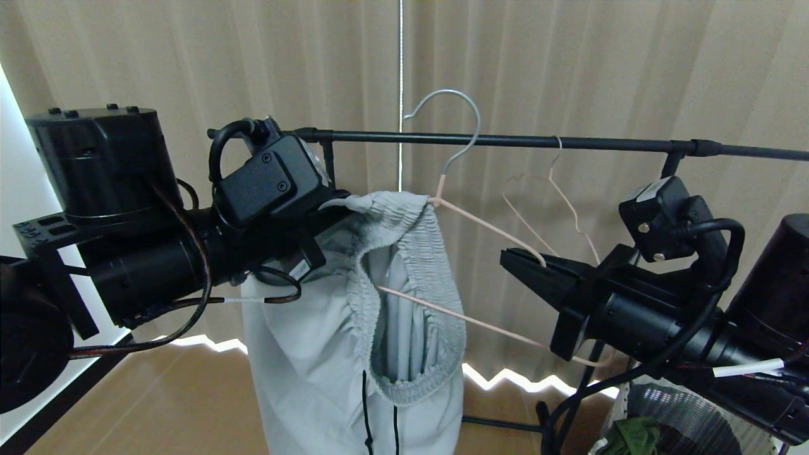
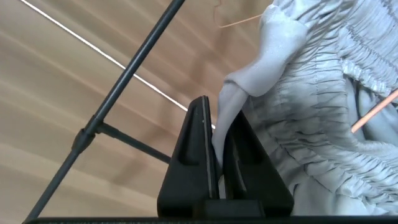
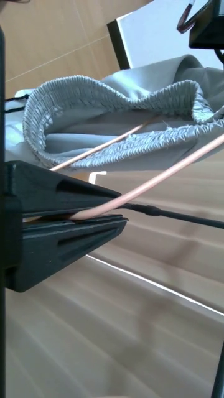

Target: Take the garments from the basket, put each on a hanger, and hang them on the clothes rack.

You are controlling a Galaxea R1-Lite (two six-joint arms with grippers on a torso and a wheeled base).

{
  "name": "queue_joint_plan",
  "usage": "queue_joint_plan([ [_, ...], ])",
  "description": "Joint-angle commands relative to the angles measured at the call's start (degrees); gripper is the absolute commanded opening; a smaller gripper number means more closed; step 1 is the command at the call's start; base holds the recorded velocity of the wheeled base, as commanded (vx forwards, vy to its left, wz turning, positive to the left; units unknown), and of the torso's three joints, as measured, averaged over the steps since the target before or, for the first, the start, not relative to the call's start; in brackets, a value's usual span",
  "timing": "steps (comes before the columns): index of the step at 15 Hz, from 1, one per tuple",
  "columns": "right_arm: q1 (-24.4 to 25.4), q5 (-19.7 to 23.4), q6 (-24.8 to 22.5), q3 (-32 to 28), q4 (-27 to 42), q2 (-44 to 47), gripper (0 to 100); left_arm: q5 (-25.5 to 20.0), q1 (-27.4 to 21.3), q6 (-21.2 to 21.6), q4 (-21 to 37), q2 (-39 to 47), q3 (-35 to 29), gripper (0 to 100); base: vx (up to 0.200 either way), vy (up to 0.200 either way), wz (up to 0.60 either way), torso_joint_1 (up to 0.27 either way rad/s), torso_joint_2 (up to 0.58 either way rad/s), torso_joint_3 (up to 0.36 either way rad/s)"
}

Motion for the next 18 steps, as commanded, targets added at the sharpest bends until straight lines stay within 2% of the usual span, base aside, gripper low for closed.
queue_joint_plan([
  [1,0.0,-0.04,-0.04,0.17,0.04,0.08,0,0.05,0.0,0.0,-0.01,-0.01,0.14,0,0.0,0.0,0.0,0.0,0.0,0.0],
  [3,0.0,-0.12,-1.0,0.61,0.04,0.08,0,0.23,0.0,0.0,-0.01,-0.28,0.49,0,0.0,0.0,0.0,0.0,0.0,0.0],
  [4,0.0,-0.21,-1.18,0.7,0.04,0.08,100,0.49,0.09,-0.08,-0.01,-0.28,0.66,0,0.0,0.0,0.0,0.0,0.0,0.0],
  [5,-0.09,-0.39,-1.27,0.7,-0.04,-0.01,100,1.46,0.44,-0.26,-0.01,-0.19,0.84,0,0.0,0.0,0.0,0.0,0.0,0.0],
  [7,-0.26,-0.47,-1.18,0.7,-0.04,-0.45,100,7.52,1.41,-0.79,-0.01,-0.28,1.89,0,0.0,0.0,0.0,0.0,0.0,0.0],
  [10,-0.79,-0.56,-1.71,1.84,-0.04,-1.59,100,16.57,1.84,-5.88,-0.01,-0.45,3.48,0,0.0,0.0,0.0,0.0,0.0,0.0],
  [11,-0.97,-0.56,-1.88,2.01,-0.04,-1.59,100,17.45,1.84,-6.59,-0.01,-0.36,3.48,0,0.0,0.0,0.0,0.0,0.0,0.0],
  [13,-1.49,-0.47,-3.11,2.45,-0.04,-1.5,100,23.08,1.84,-11.42,-0.01,-0.28,3.39,0,0.0,0.0,0.0,0.0,0.0,0.0],
  [15,-1.49,-0.47,-3.11,2.81,-0.04,-1.07,100,25.01,1.58,-15.9,-0.01,-0.19,3.3,0,0.0,0.0,0.0,0.0,0.0,0.0],
  [16,-1.49,-0.39,-3.11,2.81,-0.04,-1.07,100,25.1,1.58,-16.08,-0.01,-0.19,3.3,0,0.0,0.0,0.0,0.0,0.0,0.0],
  [18,-1.23,-0.21,-3.11,2.98,-0.39,-0.01,100,28.44,1.41,-22.93,0.08,-0.01,2.33,0,0.0,0.0,0.0,0.0,0.0,0.0],
])
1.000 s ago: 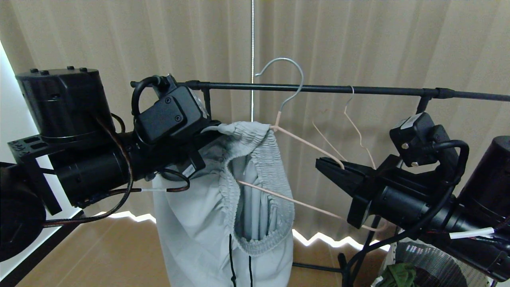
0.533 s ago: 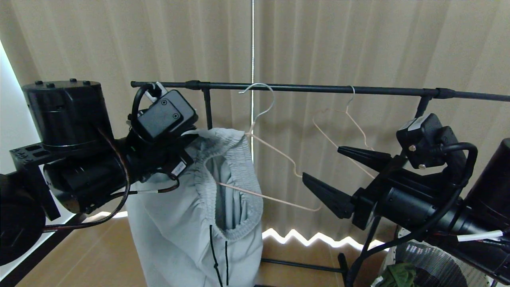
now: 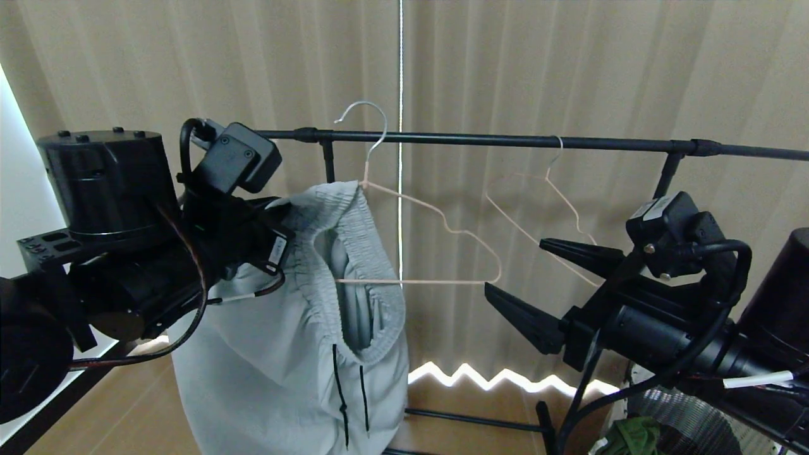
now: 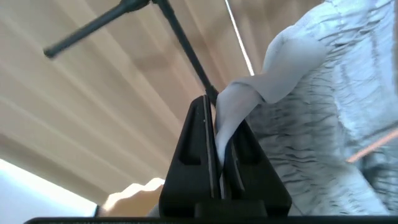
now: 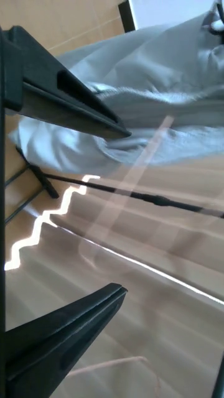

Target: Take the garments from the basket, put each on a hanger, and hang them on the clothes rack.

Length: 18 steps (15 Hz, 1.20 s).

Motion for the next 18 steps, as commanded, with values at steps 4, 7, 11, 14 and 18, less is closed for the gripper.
queue_joint_plan([
  [4,1.86,0.03,-0.11,-0.02,-5.34,5.39,100,0.48,-0.32,-7.91,0.12,1.34,-3.31,0,0.0,0.0,0.0,0.0,0.0,0.0],
  [7,3.35,-0.14,-0.11,-0.2,-5.95,8.02,100,0.3,-2.87,-12.21,0.03,1.78,-4.45,0,0.0,0.0,0.0,0.0,0.0,0.0],
  [11,3.35,-0.41,-0.28,-2.92,-5.87,12.94,100,-0.23,-5.59,-13.88,-0.14,0.46,-4.1,0,0.0,0.0,0.0,0.0,0.0,0.0],
  [14,3.0,-0.93,-0.28,-3.27,-5.69,15.14,100,-0.31,-8.05,-13.79,-1.2,-0.94,-3.92,0,0.0,0.0,0.0,0.0,0.0,0.0],
  [18,2.3,-2.78,-0.19,-4.06,-5.87,17.34,100,-0.31,-10.78,-13.44,-1.29,-2.09,-3.31,0,0.0,0.0,0.0,0.0,0.0,0.0],
])
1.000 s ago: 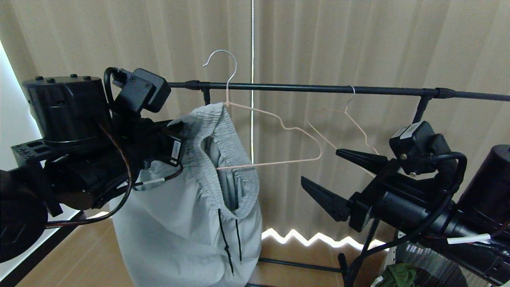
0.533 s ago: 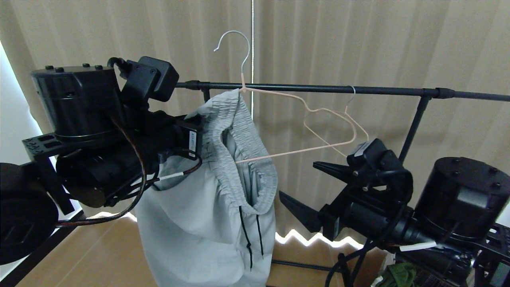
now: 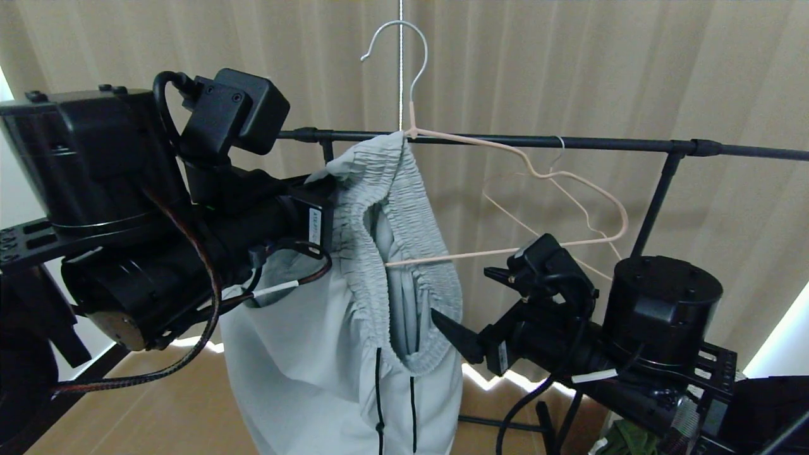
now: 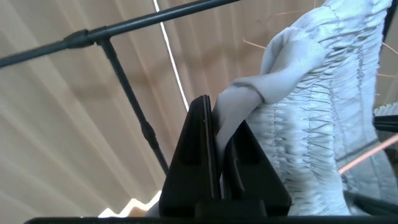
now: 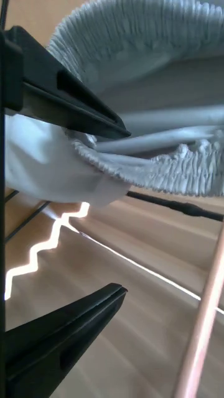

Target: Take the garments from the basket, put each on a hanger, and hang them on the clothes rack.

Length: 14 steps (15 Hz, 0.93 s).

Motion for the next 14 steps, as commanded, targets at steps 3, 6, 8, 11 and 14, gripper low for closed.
queue_joint_plan([
  [3,-0.92,-0.33,0.08,1.08,-0.04,0.48,100,0.04,-0.37,1.53,-0.01,-0.86,-0.02,0,0.0,0.0,0.0,0.0,0.0,0.0],
  [6,-2.77,-2.26,0.08,2.66,-0.13,-1.36,0,0.13,0.59,2.76,-0.01,-0.6,0.16,0,0.0,0.0,0.0,0.0,0.0,0.0],
  [8,-5.14,-2.26,0.17,4.33,-0.13,-3.21,0,0.13,1.74,4.17,-0.09,-0.69,0.42,0,0.0,0.0,0.0,0.0,0.0,0.0],
  [11,-11.03,-2.17,-0.01,4.95,-0.13,-5.84,0,0.13,4.02,6.54,-0.8,-2.18,3.23,0,0.0,0.0,0.0,0.0,0.0,0.0],
  [14,-15.69,-2.17,-0.1,3.72,-0.04,-6.11,0,0.13,6.83,10.85,-6.34,-2.45,7.98,0,0.0,0.0,0.0,0.0,0.0,0.0],
])
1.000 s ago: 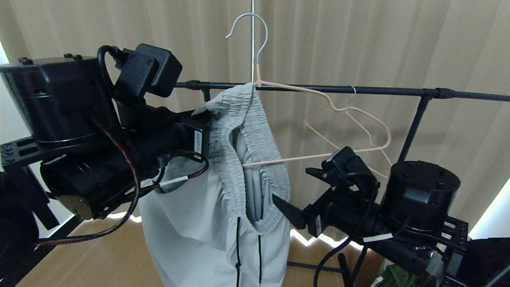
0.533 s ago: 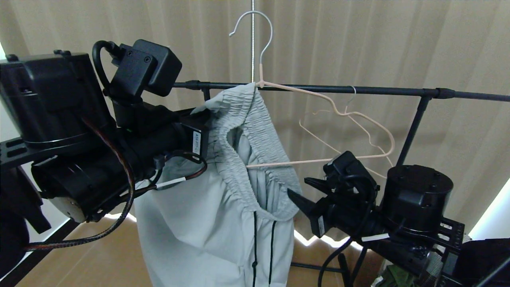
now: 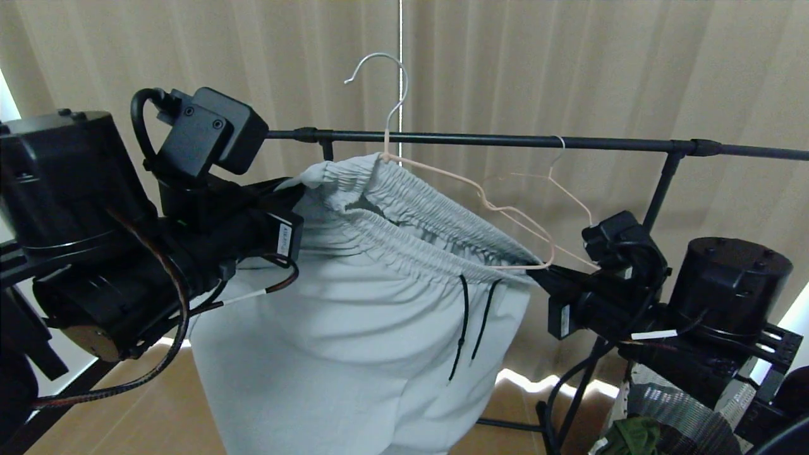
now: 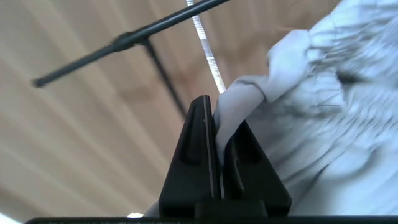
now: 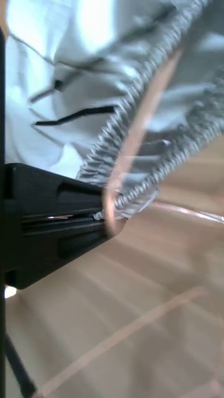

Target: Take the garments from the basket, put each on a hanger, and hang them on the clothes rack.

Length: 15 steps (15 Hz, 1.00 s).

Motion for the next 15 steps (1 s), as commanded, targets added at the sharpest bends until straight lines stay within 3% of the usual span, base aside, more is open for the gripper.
queue_joint_plan([
  [1,-2.6,-0.15,-0.1,-1.31,0.08,-0.68,0,0.08,3.26,3.29,-2.81,-0.37,3.56,0,0.0,0.0,0.0,0.0,0.0,0.0],
  [5,-3.04,-0.15,-0.1,-2.9,0.35,-0.68,0,-3.26,7.83,9.26,-9.67,-0.46,10.59,0,0.0,0.0,0.0,0.0,0.0,0.0],
  [11,-3.04,0.38,-0.54,-4.92,0.96,-1.12,0,-3.44,9.32,11.9,-9.85,-0.37,13.32,0,0.0,0.0,0.0,0.0,0.0,0.0],
  [15,-1.72,1.08,-0.89,-9.22,8.17,-3.32,0,-3.44,9.23,13.74,-9.85,-0.2,14.55,0,0.0,0.0,0.0,0.0,0.0,0.0],
])
